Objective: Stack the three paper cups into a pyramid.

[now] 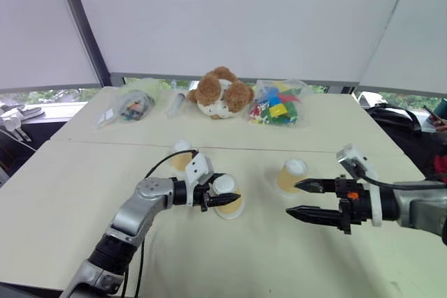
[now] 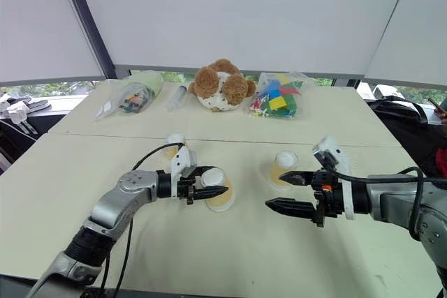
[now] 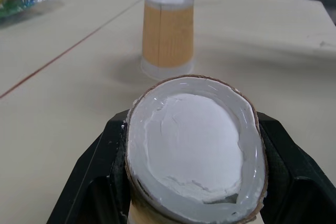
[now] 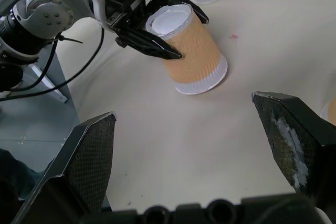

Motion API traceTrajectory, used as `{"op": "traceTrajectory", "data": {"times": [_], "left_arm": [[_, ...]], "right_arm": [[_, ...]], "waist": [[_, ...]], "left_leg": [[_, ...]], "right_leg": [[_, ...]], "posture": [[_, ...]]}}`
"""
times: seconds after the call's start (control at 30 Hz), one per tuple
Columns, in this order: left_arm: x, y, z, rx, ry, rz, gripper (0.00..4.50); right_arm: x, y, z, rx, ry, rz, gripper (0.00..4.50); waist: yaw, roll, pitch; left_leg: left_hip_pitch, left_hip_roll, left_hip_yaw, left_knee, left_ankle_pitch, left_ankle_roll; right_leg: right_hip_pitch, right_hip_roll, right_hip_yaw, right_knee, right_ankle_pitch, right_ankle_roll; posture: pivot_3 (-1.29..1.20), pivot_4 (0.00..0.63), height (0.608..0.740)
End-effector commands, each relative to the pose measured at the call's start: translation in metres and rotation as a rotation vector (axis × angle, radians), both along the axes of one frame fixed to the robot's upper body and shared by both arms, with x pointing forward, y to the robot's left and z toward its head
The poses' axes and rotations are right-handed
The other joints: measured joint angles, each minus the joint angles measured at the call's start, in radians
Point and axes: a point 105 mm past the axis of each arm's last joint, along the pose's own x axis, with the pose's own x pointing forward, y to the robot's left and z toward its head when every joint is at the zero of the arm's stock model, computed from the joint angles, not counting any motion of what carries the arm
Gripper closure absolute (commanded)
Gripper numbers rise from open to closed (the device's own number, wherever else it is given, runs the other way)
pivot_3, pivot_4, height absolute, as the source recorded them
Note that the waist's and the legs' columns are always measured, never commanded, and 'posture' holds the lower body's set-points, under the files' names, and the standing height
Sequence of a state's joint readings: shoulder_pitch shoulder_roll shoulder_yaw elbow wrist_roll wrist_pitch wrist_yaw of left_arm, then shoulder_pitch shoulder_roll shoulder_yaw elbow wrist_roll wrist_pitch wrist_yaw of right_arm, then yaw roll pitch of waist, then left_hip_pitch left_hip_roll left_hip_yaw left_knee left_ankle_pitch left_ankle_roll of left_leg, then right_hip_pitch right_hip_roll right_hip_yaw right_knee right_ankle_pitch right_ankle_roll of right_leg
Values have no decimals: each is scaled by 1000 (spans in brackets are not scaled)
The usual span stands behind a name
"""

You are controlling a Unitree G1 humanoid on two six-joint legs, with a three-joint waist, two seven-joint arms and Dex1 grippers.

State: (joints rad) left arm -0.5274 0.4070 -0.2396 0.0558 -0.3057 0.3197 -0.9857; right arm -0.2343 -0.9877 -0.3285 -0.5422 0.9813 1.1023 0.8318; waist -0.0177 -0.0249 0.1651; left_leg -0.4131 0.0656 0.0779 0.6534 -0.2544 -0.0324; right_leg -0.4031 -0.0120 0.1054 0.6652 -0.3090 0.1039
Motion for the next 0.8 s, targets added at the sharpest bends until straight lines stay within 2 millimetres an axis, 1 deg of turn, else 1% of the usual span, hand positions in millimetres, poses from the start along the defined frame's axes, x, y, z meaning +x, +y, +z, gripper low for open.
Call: {"op": "traceTrajectory", "data": {"times": [0.03,0.07,0.1,0.2,0.3,0.33,0.37,0.43,0.47,0.5,0.57,0.6,0.63,0.67,0.73,0.8], "left_arm": [[1,-6,7,-1,-47,-39,746],[0,-7,10,-20,-42,-46,313],[0,-7,14,-43,-41,-42,26],[2,-3,21,-51,-69,-14,26],[-1,8,33,-60,-98,19,26],[-5,18,37,-66,-99,51,26],[-10,37,39,-60,-87,102,26],[-19,68,38,-20,-65,194,26],[-21,76,36,-3,-60,220,26],[-20,88,35,9,-53,265,26],[-6,121,42,6,-66,414,26],[1,134,46,-5,-76,471,26],[9,143,51,-16,-92,516,26],[14,148,54,-23,-101,539,26],[23,151,57,-31,-115,552,26],[32,150,60,-40,-127,548,26]], "right_arm": [[-2,3,9,12,-50,4,0],[-2,3,8,13,-51,1,0],[-2,3,8,13,-49,-1,0],[-1,2,6,14,-45,-4,0],[1,1,6,14,-43,-6,0],[1,1,6,14,-43,-6,0],[1,0,7,17,-42,-7,0],[1,-2,7,19,-40,-10,0],[1,-3,7,20,-40,-11,0],[2,-4,7,20,-39,-13,0],[6,-5,7,20,-45,-11,0],[9,-5,8,18,-50,-6,0],[11,-4,10,20,-57,2,0],[12,-2,12,23,-63,12,0],[14,0,15,26,-74,28,0],[16,2,17,23,-86,39,0]], "waist": [[2,0,0],[3,0,0],[3,0,0],[3,0,0],[0,0,0],[-1,0,0],[-4,0,0],[-16,0,0],[-20,0,0],[-21,0,0],[-16,0,0],[-14,0,0],[-11,0,0],[-8,0,0],[0,0,0],[5,0,0]], "left_leg": [[0,0,0,0,0,0],[0,0,0,0,0,0],[0,0,0,0,0,0],[0,0,0,0,0,0],[0,0,0,0,0,0],[0,0,0,0,0,0],[0,1,0,0,0,0],[1,2,-1,-1,0,0],[2,2,-1,-3,0,0],[2,2,-2,-3,0,0],[2,2,-2,-3,0,0],[2,1,-1,-2,0,0],[2,1,-1,-1,0,0],[2,1,-1,1,0,0],[2,1,0,3,0,0],[2,0,0,3,0,0]], "right_leg": [[0,0,0,0,0,0],[0,0,0,0,0,0],[0,0,0,0,0,0],[0,0,0,0,0,0],[0,0,0,0,0,0],[0,0,0,0,0,0],[0,0,0,0,0,0],[-1,0,1,0,0,0],[0,0,1,1,0,0],[0,0,0,1,0,0],[0,0,0,1,0,0],[1,-1,-1,0,0,0],[1,-1,-1,0,0,0],[2,-1,-1,0,0,0],[3,-1,-1,0,0,-1],[4,-1,-1,-1,0,0]], "posture": [[0,150,740],[0,150,740],[0,150,740],[0,150,740],[0,150,740],[0,150,740],[0,150,740],[0,150,740],[0,150,740],[0,150,740],[0,150,740],[0,150,740],[0,150,740],[0,150,740],[0,150,740],[0,150,740]]}}
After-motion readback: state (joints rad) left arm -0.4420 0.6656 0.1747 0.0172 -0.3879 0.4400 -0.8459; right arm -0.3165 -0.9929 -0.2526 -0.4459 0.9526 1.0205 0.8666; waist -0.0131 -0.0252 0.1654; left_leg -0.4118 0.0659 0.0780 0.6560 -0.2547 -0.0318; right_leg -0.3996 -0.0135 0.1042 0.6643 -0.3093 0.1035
